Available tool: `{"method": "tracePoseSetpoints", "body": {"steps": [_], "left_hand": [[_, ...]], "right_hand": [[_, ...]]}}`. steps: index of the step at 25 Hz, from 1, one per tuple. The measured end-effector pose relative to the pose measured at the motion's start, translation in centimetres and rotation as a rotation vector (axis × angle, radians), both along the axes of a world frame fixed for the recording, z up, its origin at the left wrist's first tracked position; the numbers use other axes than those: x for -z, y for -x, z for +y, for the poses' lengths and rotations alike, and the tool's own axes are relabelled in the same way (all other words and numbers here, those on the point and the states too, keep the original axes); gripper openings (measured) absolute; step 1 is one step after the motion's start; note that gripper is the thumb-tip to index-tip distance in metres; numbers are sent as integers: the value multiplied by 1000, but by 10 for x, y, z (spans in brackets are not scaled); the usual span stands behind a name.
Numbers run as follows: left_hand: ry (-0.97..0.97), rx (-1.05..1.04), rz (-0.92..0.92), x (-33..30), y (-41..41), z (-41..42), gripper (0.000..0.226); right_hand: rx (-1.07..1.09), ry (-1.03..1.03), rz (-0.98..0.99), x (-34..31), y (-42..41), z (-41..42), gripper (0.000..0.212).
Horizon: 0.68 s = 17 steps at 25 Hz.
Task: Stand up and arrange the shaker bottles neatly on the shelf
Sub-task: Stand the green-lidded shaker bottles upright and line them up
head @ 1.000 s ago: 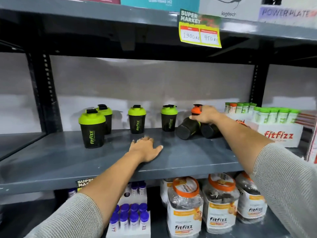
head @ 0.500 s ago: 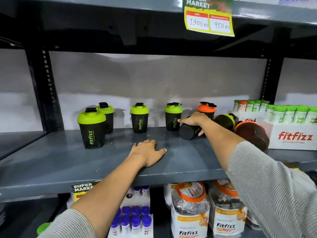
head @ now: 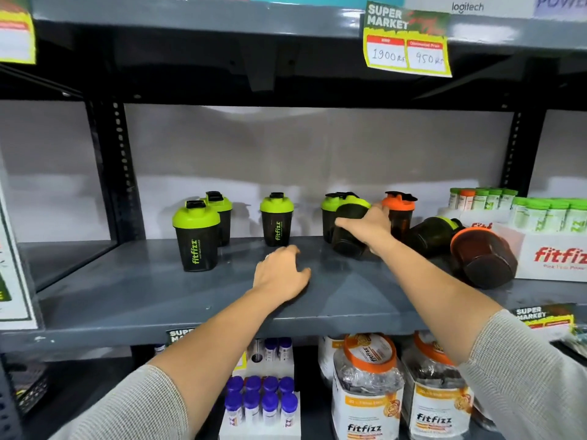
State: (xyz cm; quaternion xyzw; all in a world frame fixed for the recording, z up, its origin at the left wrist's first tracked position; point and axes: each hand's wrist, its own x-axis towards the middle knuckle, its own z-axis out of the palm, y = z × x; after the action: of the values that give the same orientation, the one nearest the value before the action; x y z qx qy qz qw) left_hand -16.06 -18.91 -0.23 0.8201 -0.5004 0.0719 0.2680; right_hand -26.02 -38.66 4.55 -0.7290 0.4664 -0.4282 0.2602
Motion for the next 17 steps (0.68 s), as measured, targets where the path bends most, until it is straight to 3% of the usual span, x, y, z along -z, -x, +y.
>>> {"method": "tracePoseSetpoints", "body": {"steps": [3,6,9,17], "left_hand": [[-72,-53,-41,-3,-14,25,57],[-123,-125,-61,-8,-37,53,63],[-165,-165,0,-6,-61,74,66],[-183,-153,68,7,-78,81,76]], "right_hand": [[-101,103,-158,-1,-23,36,94],[-260,307,-273,4,-42,64,99],[-355,430,-234,14,-53,82,103],[-459,410,-130,34,-66,99,102]]}}
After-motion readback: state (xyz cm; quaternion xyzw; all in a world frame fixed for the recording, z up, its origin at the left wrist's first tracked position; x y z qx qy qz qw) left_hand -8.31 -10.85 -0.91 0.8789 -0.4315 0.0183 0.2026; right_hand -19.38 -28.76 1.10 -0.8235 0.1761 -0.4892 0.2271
